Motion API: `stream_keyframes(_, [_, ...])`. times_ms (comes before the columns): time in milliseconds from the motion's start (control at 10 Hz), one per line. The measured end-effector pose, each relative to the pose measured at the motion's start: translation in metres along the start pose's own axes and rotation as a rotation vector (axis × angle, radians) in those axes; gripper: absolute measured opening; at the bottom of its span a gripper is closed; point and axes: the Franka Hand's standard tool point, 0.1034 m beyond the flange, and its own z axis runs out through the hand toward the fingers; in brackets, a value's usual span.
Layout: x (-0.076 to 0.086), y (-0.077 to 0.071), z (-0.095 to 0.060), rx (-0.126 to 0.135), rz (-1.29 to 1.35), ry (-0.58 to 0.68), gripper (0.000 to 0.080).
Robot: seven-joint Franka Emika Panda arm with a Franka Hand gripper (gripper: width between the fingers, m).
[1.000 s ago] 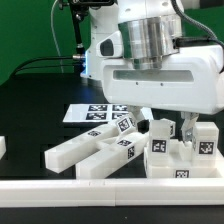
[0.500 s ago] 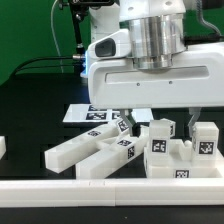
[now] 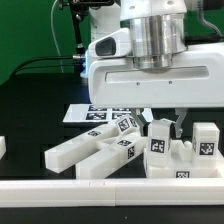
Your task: Assemble chair
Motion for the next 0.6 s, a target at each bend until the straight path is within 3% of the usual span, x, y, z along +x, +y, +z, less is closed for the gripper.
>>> stream_keyframes(400, [0.0005,0.0004,0.0005,0.008,0.447,-0.001,0.0290])
stream_keyframes(600, [0.0017,0.0017,0.0002,0.030,0.680,-0.015,0.0290])
